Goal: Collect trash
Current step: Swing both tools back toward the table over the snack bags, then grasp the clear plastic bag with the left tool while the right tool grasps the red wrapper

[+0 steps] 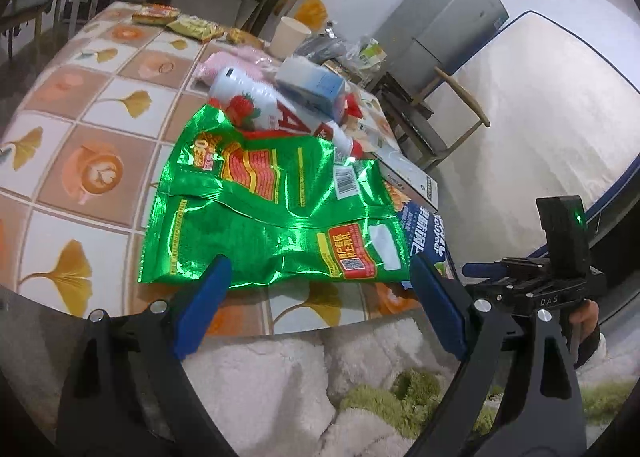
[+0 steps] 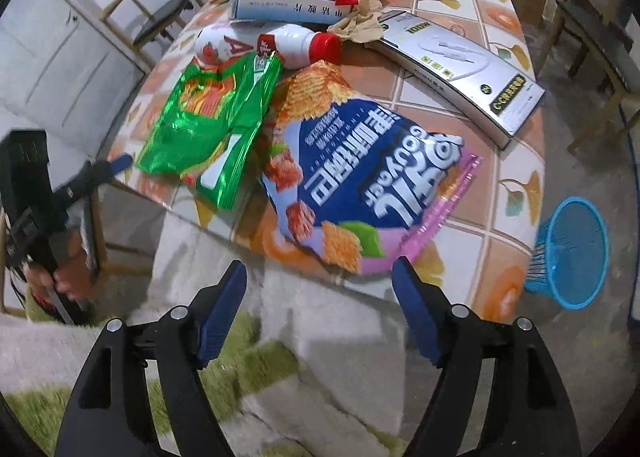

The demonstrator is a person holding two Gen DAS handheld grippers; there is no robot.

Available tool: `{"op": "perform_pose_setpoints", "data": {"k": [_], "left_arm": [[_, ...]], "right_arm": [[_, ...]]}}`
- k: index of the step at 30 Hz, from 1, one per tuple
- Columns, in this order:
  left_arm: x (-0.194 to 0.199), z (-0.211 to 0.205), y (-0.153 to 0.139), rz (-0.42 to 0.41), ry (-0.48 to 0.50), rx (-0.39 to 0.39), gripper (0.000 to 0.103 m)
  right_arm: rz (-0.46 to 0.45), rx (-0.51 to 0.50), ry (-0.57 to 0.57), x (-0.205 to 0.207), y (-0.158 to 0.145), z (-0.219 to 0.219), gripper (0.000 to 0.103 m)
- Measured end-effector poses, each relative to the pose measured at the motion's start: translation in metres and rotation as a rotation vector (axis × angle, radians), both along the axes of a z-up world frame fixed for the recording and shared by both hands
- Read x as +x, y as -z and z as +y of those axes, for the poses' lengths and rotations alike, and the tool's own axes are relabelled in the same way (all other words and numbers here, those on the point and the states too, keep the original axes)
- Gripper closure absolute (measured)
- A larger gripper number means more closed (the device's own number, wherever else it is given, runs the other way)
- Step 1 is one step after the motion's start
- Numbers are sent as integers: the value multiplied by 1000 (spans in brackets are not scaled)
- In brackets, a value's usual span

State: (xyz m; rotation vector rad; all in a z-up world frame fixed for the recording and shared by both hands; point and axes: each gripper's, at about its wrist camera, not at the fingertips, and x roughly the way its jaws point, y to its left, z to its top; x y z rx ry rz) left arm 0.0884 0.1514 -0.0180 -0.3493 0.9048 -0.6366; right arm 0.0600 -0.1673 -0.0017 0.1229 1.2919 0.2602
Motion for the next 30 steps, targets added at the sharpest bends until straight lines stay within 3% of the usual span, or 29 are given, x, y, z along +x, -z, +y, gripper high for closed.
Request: {"op": "perform_pose_setpoints", "data": {"k": [3, 6, 13, 21, 27, 30], "left_arm": [[-1, 4, -8, -9, 0, -19, 16], [4, 11, -24, -9, 3, -77, 17], [40, 15, -72, -77, 17, -124, 16], [125, 5, -111, -119, -21, -56, 16], [231, -17, -98, 18, -34, -13, 17], [277, -28, -78, 95, -41, 8, 26]], "right_arm": [[-13, -16, -6, -7, -9, -5, 30], [-55, 56, 17, -15, -29, -22, 30], [-227, 219, 141, -12, -79, -70, 30], [-283, 452, 199, 59, -91, -92, 30], [-253, 595, 231, 141, -86, -106, 30], [-187, 650, 263, 189, -70, -114, 30]]}}
